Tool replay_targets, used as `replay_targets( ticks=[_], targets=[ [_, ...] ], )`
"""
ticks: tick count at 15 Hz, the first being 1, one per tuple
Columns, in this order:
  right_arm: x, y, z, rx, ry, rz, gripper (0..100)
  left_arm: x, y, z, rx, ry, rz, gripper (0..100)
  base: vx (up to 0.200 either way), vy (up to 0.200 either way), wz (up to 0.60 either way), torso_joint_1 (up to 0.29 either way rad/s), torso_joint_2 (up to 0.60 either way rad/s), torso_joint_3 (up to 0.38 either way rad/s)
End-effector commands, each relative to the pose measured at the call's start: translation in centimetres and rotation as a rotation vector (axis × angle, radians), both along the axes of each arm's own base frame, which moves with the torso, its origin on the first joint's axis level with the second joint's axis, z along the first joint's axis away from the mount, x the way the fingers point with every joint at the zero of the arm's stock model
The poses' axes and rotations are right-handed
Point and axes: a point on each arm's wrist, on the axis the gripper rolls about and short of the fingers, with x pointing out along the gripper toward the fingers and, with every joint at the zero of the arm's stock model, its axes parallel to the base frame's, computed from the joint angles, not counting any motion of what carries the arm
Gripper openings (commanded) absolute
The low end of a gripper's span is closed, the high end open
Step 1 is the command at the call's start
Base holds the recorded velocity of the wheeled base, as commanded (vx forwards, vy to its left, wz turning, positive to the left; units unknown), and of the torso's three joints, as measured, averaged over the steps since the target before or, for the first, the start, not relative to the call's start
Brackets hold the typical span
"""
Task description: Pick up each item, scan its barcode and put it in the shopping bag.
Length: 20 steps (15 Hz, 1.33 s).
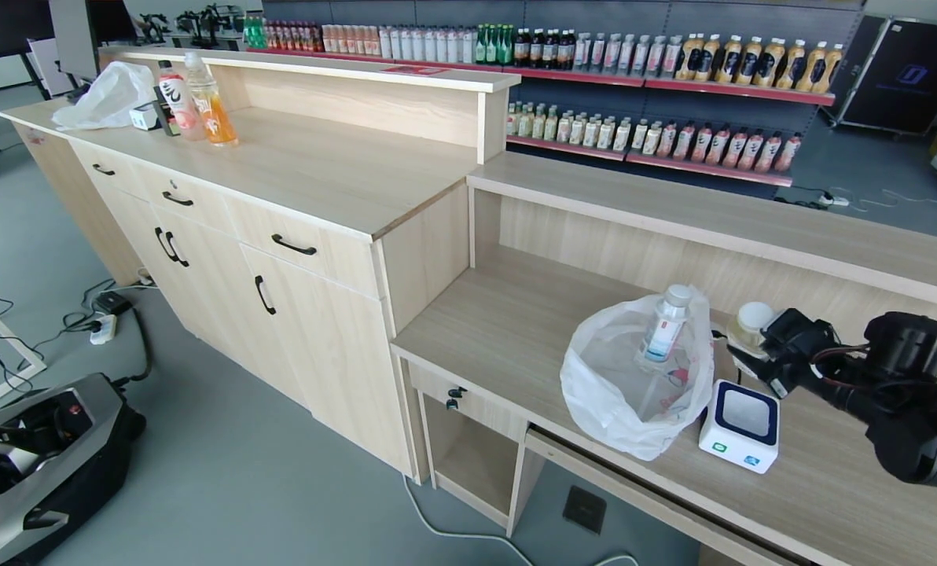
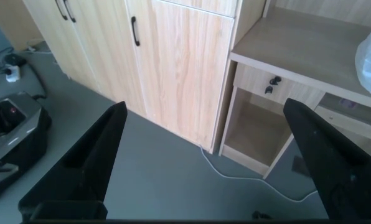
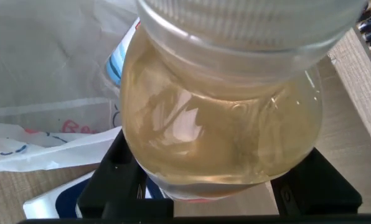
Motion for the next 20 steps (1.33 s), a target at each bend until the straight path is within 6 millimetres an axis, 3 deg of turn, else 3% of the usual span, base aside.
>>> replay_targets(
  ticks=[1, 2, 4, 9, 17, 20],
  targets=[
    [-5.6, 0.2, 7.0, 0.098, 0.002, -0.056, 0, 0.0, 0.0, 0.0, 0.0, 0.0, 0.0, 100, 0.0, 0.0, 0.0, 0.0, 0.0, 0.0],
    [-8.0, 0.1, 7.7, 0.119, 0.025, -0.089, 0, 0.0, 0.0, 0.0, 0.0, 0.0, 0.0, 100, 0.0, 0.0, 0.0, 0.0, 0.0, 0.0],
    [-10.5, -0.1, 8.9, 0.115, 0.018, -0.123, 0, 0.0, 0.0, 0.0, 0.0, 0.0, 0.0, 100, 0.0, 0.0, 0.0, 0.0, 0.0, 0.0],
    [-11.7, -0.5, 9.5, 0.117, -0.006, -0.164, 0, 0.0, 0.0, 0.0, 0.0, 0.0, 0.0, 100, 0.0, 0.0, 0.0, 0.0, 0.0, 0.0],
    [-10.6, -0.9, 8.6, 0.199, 0.031, -0.237, 0, 0.0, 0.0, 0.0, 0.0, 0.0, 0.0, 100, 0.0, 0.0, 0.52, -0.001, 0.0, 0.004],
    [-9.2, -0.4, 5.6, 0.323, 0.2, -0.234, 0, 0.0, 0.0, 0.0, 0.0, 0.0, 0.0, 100, 0.0, 0.0, 0.0, 0.0, 0.0, 0.0]
  ],
)
